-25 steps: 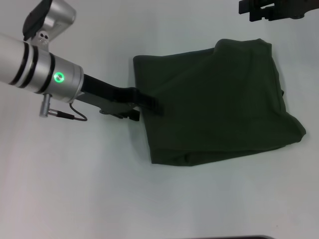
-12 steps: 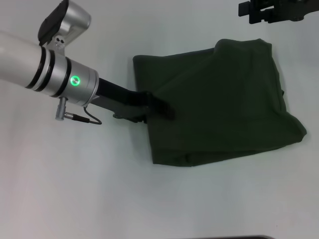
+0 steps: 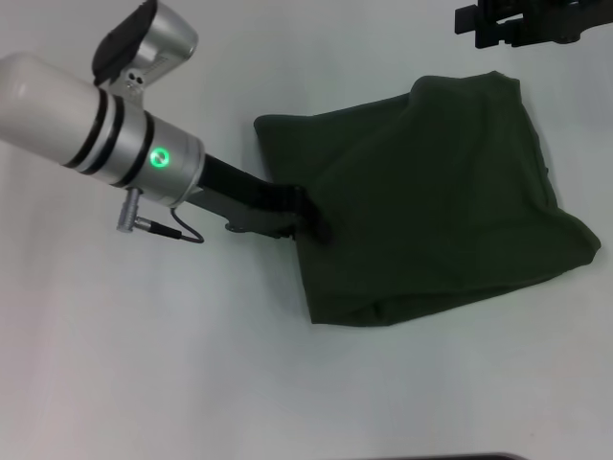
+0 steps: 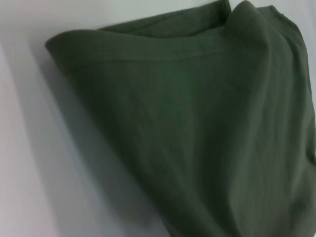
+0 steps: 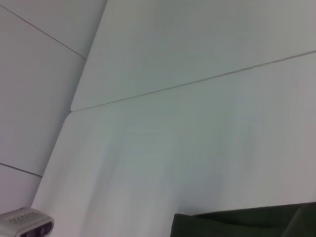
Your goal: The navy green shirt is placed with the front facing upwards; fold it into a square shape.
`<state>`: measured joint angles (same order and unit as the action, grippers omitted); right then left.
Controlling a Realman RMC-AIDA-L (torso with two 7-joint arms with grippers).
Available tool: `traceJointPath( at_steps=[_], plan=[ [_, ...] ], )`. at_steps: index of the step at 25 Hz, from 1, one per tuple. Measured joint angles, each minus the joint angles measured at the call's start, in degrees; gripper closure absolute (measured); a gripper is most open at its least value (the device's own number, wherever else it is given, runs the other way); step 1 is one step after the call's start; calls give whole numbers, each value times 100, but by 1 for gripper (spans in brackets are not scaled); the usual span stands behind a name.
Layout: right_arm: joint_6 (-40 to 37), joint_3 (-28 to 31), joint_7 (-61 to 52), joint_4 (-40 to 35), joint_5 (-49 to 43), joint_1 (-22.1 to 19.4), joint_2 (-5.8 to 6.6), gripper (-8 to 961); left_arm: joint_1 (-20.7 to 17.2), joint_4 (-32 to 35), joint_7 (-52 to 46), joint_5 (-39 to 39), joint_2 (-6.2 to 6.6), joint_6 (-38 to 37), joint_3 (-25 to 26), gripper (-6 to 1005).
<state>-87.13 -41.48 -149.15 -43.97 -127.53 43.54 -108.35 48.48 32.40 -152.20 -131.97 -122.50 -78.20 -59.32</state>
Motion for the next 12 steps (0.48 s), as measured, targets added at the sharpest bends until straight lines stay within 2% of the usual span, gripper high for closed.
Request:
traceJointPath(
  at_steps=[5,12],
  plan=[
    [-4,0,-1,10,0,-31,-2,468,-220,157,-129,11,140,-86,69,870],
    [11,-1,-19,11,-1,-51,4,467,-701,642,-351,29,376,-423,247,912]
  ],
)
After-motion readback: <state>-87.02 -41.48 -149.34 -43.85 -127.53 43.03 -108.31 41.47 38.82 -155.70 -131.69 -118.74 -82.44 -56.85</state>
